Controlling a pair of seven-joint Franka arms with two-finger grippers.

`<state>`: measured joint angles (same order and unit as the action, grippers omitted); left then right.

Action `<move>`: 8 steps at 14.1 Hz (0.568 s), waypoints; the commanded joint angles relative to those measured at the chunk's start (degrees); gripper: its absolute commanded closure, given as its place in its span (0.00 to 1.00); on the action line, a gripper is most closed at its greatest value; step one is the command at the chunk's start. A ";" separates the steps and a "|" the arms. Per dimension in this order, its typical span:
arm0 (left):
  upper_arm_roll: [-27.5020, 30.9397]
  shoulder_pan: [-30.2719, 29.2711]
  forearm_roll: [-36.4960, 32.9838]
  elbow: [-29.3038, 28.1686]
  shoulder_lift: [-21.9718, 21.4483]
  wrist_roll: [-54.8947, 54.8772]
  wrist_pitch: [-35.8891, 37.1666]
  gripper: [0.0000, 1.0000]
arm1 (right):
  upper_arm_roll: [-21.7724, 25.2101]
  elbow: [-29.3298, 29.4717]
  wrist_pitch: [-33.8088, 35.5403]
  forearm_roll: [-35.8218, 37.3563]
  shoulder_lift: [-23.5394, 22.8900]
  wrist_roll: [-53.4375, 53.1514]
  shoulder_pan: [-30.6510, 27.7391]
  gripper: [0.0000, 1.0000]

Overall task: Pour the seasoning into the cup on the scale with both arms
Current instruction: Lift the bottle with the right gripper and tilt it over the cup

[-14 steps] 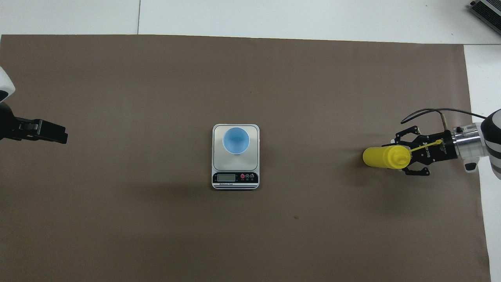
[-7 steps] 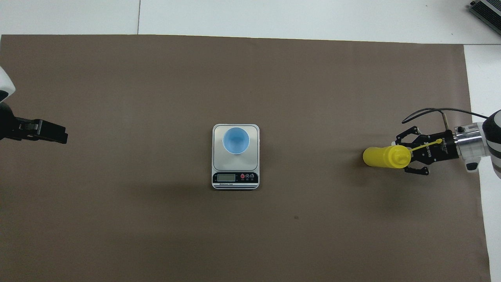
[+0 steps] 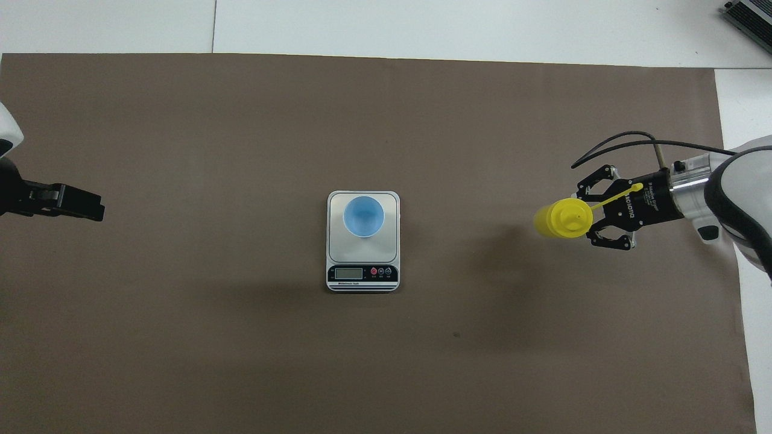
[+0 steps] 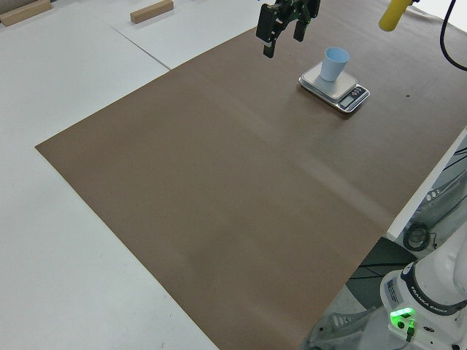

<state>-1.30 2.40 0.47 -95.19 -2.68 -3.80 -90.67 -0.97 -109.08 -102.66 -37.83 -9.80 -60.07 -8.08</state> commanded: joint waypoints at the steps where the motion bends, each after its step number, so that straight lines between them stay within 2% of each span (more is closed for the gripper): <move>1: -0.19 -0.47 0.68 -2.28 -1.80 -0.33 -1.26 0.00 | 0.01 1.14 -3.67 1.87 -0.13 -3.73 2.44 1.00; 3: -0.19 -0.47 0.76 -2.28 -1.80 -0.33 -1.17 0.00 | -0.08 4.11 -5.88 5.03 -1.09 -11.17 5.51 1.00; 5: -0.19 -0.47 0.68 -2.28 -1.80 -0.33 -1.17 0.00 | -0.25 7.20 -7.54 5.14 -2.50 -17.25 6.58 1.00; 6: -0.19 -0.47 0.76 -2.28 -1.80 -0.33 -1.17 0.00 | -0.52 7.47 -9.47 5.05 -2.76 -19.02 6.84 1.00; 8: -0.19 -0.47 0.68 -2.28 -1.80 -0.33 -1.17 0.00 | -0.61 7.39 -15.70 4.87 -3.46 -23.31 11.39 1.00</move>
<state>-1.30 2.40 0.49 -95.25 -2.69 -3.80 -90.68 -1.24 -103.53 -114.49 -33.75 -11.64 -78.68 0.41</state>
